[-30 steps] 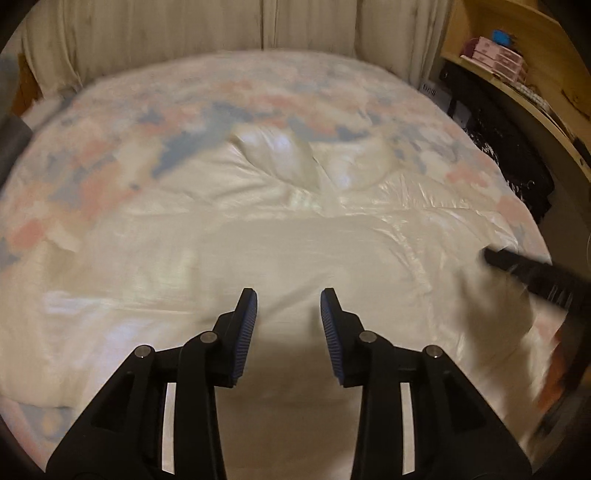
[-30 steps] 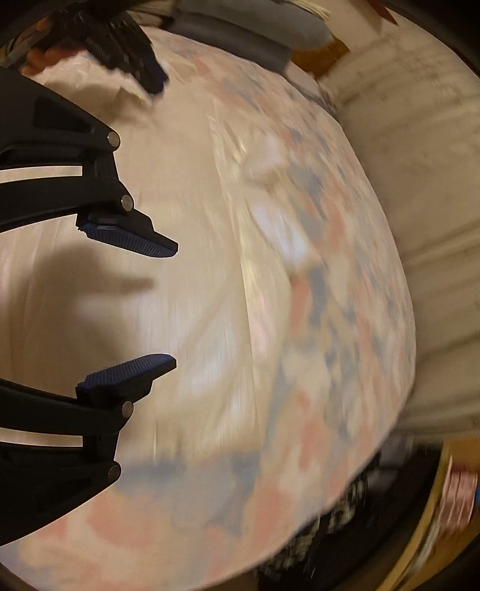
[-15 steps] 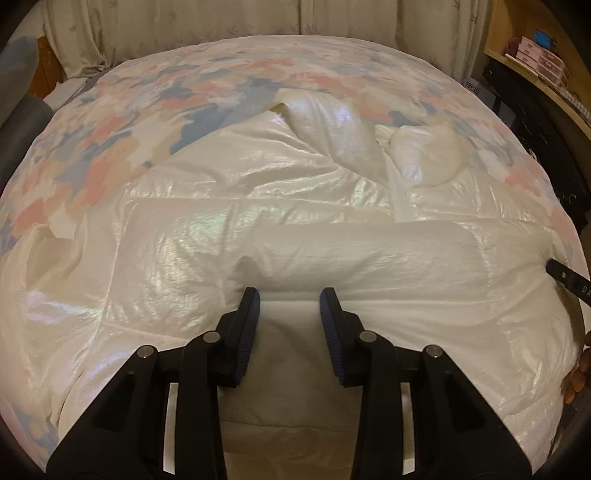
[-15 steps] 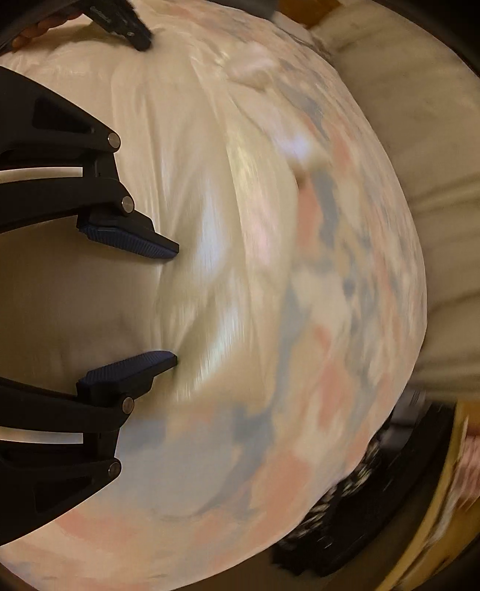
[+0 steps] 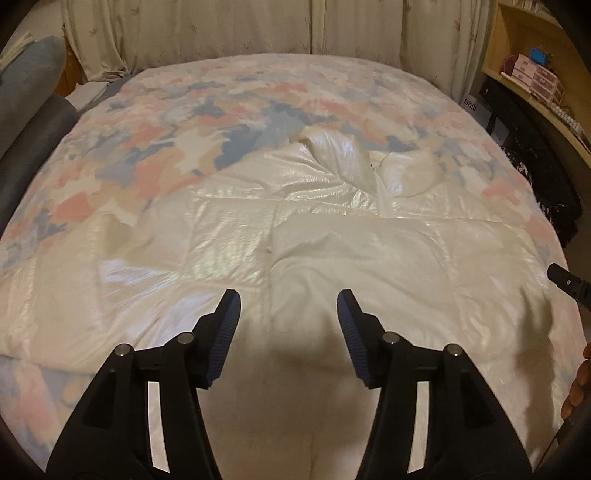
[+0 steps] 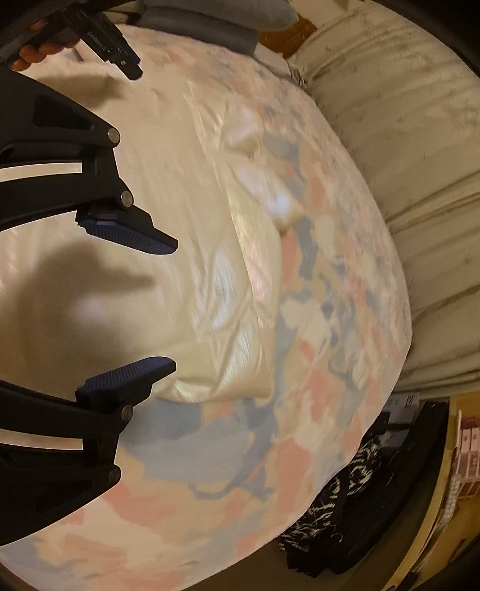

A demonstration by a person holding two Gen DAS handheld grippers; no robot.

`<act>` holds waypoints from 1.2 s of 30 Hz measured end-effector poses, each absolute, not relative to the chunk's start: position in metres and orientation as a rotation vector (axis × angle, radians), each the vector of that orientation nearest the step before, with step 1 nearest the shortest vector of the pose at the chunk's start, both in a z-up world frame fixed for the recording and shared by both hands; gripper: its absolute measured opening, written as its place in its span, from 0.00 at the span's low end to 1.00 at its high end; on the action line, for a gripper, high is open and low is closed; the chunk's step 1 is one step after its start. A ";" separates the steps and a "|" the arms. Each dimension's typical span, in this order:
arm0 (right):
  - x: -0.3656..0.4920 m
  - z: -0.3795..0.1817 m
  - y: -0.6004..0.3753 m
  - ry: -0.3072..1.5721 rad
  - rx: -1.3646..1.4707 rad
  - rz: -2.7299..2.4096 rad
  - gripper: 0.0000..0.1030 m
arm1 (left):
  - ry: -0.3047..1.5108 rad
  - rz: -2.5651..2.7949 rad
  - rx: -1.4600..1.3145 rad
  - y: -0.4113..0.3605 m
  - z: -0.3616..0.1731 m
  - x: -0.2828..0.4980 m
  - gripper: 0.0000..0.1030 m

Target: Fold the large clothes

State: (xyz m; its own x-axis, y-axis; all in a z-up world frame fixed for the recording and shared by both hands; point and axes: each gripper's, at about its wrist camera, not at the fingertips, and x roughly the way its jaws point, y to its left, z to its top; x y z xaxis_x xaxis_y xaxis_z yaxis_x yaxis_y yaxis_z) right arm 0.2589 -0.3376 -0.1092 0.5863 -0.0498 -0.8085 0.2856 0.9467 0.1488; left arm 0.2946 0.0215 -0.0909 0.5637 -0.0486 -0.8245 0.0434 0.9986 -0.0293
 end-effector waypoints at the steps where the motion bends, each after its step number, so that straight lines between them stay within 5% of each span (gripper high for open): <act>1: 0.249 -0.100 -0.329 0.921 0.273 -0.188 0.58 | 0.967 -0.046 -0.003 0.024 -0.082 0.285 0.51; 15: 0.111 -0.021 -0.234 0.842 0.274 -0.054 0.67 | 0.892 -0.018 -0.014 0.064 0.001 0.142 0.54; 36: 0.010 0.005 -0.051 0.802 0.092 0.115 0.68 | 0.845 0.025 -0.100 0.159 0.017 0.043 0.63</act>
